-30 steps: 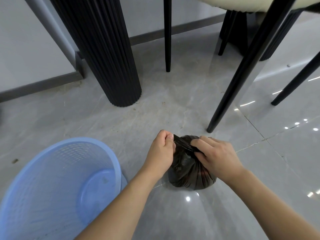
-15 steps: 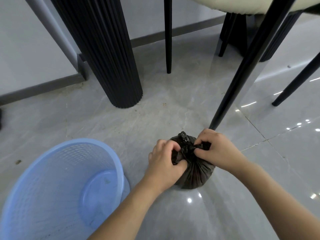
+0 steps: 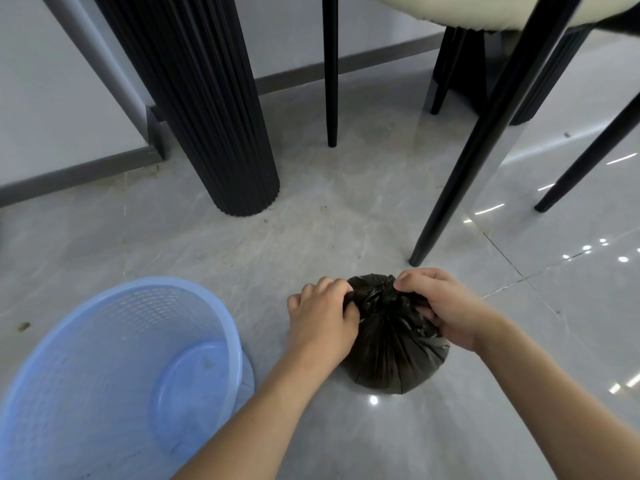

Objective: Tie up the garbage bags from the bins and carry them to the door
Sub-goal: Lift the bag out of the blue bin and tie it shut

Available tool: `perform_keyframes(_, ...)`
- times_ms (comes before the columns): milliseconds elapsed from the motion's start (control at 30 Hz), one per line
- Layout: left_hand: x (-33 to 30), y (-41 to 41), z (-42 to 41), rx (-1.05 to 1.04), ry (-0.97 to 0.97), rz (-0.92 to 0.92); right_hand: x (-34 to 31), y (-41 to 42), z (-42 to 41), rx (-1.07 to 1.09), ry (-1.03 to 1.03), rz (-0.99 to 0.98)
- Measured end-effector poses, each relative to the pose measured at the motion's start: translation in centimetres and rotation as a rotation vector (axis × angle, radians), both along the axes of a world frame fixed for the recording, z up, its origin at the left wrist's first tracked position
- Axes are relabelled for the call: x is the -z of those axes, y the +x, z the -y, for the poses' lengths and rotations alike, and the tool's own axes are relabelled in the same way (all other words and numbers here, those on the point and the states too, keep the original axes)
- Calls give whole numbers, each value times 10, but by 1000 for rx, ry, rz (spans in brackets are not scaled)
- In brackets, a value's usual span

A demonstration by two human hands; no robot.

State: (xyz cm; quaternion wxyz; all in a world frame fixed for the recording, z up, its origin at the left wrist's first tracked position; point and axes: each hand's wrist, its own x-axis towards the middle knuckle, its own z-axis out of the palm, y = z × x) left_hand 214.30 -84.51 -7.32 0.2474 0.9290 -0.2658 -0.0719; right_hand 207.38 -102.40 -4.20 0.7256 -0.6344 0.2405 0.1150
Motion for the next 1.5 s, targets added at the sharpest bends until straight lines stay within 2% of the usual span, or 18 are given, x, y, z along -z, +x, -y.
perform_keyframes(167, 4, 1, 2, -15, -17, -26, 10, 2, -2, 3, -152, -113)
perform_keyframes(467, 6, 12, 5, -117, -51, -120, 12, 1, -2, -96, -392, -193)
perform_keyframes(667, 0, 10, 3, -131, -24, -94, 8, -2, 0, -85, -93, -223)
perform_keyframes(733, -6, 4, -3, -131, -85, 17, 5, 0, 3, -55, -21, -253)
perform_keyframes(800, -13, -6, -11, -56, -167, 115, 5, 1, 5, -36, -3, -323)
perform_keyframes(900, -17, -24, -22, 96, -214, 132, 6, 4, 3, -64, -137, -458)
perform_keyframes(967, -14, -35, -26, 142, -210, 145, 6, 7, 2, -76, -177, -483)
perform_keyframes(1167, -1, -51, -21, 139, -159, 251, 4, 11, 6, -58, 2, -436)
perform_keyframes(1367, -4, -47, -13, 13, -136, 165, 2, 11, 10, -78, 239, -378)
perform_keyframes(1500, -8, -48, -5, -104, -93, -8, 4, 13, 9, -43, 361, -321)
